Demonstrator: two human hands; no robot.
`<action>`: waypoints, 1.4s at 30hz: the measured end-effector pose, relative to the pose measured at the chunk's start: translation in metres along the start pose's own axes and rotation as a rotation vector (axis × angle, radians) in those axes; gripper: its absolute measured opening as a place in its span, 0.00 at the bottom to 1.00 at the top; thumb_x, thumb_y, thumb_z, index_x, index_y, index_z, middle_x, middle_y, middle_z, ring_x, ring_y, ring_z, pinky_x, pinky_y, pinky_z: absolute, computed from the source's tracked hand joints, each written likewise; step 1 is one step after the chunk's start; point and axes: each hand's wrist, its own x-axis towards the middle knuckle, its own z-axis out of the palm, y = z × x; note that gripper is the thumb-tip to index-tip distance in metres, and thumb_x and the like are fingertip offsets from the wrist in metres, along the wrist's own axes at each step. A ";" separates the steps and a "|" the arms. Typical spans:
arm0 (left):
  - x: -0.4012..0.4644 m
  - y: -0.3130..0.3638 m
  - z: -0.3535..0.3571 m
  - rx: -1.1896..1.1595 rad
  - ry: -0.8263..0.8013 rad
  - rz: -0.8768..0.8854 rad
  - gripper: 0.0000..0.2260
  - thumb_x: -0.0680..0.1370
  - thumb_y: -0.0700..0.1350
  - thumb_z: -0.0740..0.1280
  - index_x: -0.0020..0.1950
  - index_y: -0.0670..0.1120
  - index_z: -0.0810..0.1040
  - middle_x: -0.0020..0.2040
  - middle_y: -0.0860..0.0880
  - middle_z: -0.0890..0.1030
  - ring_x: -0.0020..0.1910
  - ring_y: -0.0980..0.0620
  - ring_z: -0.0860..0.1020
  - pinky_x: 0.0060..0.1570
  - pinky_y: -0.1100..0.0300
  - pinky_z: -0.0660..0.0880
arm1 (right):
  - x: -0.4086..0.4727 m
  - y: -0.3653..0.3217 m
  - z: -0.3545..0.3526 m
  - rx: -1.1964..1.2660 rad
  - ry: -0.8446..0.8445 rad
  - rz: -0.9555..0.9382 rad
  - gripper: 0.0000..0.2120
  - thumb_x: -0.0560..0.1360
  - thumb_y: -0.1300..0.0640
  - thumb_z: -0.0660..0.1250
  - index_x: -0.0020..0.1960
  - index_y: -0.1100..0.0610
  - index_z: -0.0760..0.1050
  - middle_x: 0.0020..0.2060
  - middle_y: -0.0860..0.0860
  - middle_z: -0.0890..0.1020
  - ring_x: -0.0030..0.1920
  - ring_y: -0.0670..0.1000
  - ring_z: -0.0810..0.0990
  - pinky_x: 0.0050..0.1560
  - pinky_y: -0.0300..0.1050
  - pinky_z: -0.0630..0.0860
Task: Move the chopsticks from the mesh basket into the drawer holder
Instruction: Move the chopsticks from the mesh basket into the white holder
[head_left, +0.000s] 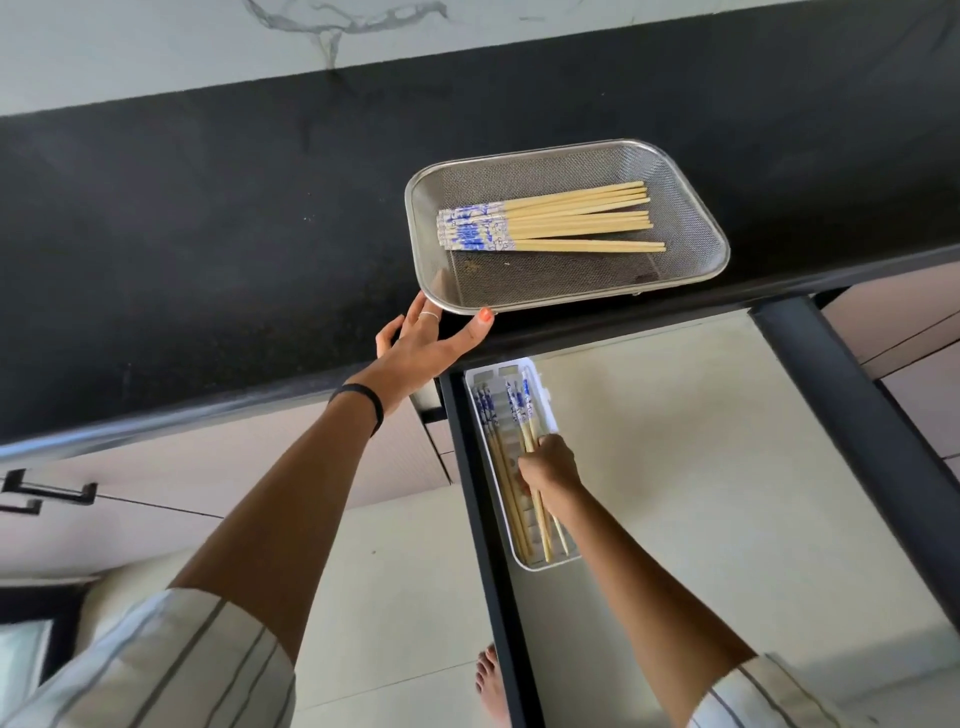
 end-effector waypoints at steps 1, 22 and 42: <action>0.000 0.000 0.000 -0.002 0.003 -0.002 0.35 0.67 0.73 0.50 0.72 0.61 0.53 0.75 0.58 0.52 0.71 0.63 0.46 0.65 0.62 0.37 | 0.001 0.001 0.002 -0.061 0.009 -0.022 0.10 0.70 0.69 0.62 0.50 0.65 0.75 0.53 0.64 0.81 0.49 0.63 0.83 0.46 0.52 0.81; 0.000 0.000 0.000 -0.009 -0.006 -0.002 0.37 0.66 0.75 0.50 0.72 0.62 0.52 0.75 0.59 0.51 0.70 0.64 0.45 0.66 0.60 0.36 | -0.008 0.015 0.012 -0.281 0.142 -0.316 0.21 0.69 0.74 0.55 0.59 0.65 0.74 0.56 0.60 0.79 0.59 0.59 0.77 0.61 0.50 0.74; 0.003 -0.002 0.002 0.003 0.021 -0.018 0.39 0.62 0.78 0.48 0.71 0.66 0.52 0.75 0.61 0.51 0.66 0.69 0.45 0.63 0.63 0.36 | -0.013 0.025 0.010 -0.289 0.001 -0.345 0.29 0.68 0.75 0.57 0.68 0.64 0.67 0.62 0.60 0.74 0.66 0.57 0.71 0.69 0.49 0.68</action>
